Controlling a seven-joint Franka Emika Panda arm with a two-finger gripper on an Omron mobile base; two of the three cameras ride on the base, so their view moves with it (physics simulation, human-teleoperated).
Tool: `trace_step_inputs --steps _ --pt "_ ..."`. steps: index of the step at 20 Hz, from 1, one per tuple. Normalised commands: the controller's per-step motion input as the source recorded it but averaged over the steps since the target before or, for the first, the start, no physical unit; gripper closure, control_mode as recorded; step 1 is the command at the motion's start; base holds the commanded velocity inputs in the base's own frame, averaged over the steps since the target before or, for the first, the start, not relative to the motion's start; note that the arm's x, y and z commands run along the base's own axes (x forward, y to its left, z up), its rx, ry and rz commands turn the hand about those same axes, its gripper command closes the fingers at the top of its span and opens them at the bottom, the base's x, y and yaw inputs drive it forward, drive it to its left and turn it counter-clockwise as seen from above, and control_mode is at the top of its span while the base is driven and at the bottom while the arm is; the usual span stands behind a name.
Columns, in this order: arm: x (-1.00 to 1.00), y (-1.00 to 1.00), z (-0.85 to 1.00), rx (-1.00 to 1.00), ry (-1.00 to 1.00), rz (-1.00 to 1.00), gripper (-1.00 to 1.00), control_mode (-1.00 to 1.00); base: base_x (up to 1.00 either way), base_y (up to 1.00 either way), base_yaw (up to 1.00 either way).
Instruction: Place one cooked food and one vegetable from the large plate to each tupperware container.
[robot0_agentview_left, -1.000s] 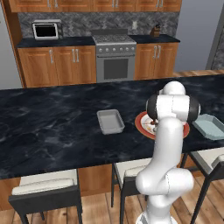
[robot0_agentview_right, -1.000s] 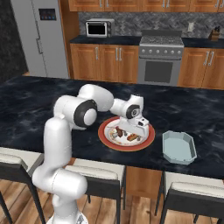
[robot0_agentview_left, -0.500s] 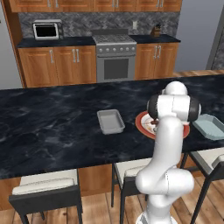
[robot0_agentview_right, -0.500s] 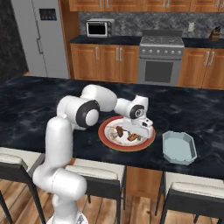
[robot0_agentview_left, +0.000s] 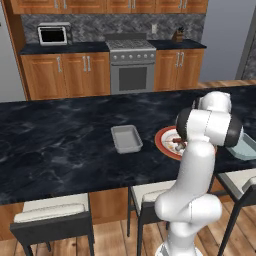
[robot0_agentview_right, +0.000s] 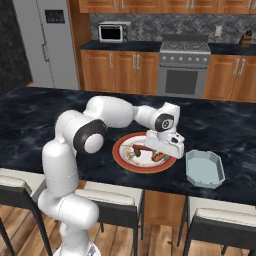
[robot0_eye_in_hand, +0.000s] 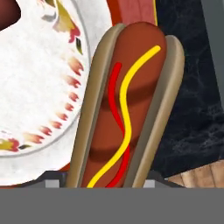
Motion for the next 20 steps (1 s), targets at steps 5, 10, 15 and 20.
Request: trace_step_inputs --steps 5,10,15,20 --pt "-0.44 -0.39 0.75 0.00 0.06 0.01 1.00 -1.00 0.00 0.00 0.00" --pt "-0.03 -0.65 0.16 0.00 -0.02 0.30 1.00 -1.00 0.00 0.00 0.00" --pt "0.00 -0.55 0.00 0.00 -0.01 0.47 1.00 -1.00 0.00 0.00 0.00" --pt "0.10 -0.54 -0.02 0.01 0.00 0.48 1.00 -1.00 0.00 0.00 0.00"
